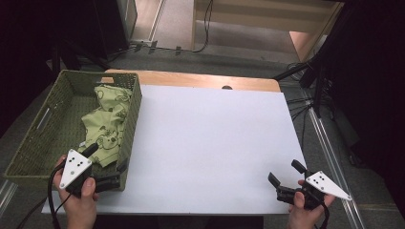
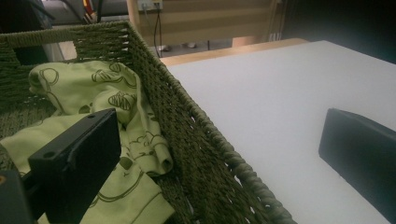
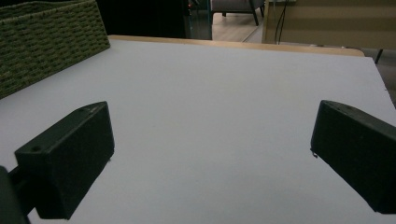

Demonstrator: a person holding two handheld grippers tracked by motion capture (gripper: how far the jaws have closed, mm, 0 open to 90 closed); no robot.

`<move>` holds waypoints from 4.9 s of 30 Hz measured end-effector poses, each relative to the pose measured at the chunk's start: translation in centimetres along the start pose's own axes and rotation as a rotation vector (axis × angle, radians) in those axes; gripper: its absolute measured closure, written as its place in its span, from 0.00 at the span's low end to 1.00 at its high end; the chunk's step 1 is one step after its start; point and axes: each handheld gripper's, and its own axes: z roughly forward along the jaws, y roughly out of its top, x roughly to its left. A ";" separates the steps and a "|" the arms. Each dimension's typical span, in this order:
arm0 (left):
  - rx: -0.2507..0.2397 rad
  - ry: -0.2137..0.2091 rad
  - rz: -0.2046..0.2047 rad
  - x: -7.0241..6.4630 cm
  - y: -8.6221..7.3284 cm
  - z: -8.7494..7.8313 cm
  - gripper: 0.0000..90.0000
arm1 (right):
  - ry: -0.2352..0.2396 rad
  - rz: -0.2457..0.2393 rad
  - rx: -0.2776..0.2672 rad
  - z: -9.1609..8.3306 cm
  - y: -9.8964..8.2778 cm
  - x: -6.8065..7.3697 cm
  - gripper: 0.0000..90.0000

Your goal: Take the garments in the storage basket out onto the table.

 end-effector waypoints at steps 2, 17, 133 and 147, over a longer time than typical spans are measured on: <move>0.000 -0.001 0.000 0.0 0.0 0.0 0.00 | 0.000 -0.001 0.001 0.0 0.0 0.0 0.00; 0.003 -0.015 0.001 -0.4 0.7 -0.6 0.00 | -0.003 -0.009 -0.007 0.0 0.2 0.3 0.00; 0.942 0.272 -0.136 16.9 3.7 17.5 0.70 | 0.021 -0.022 0.017 0.6 0.1 0.3 0.00; 0.715 0.112 -0.308 15.1 5.8 18.8 0.05 | 0.017 -0.015 0.018 0.7 0.0 0.3 0.00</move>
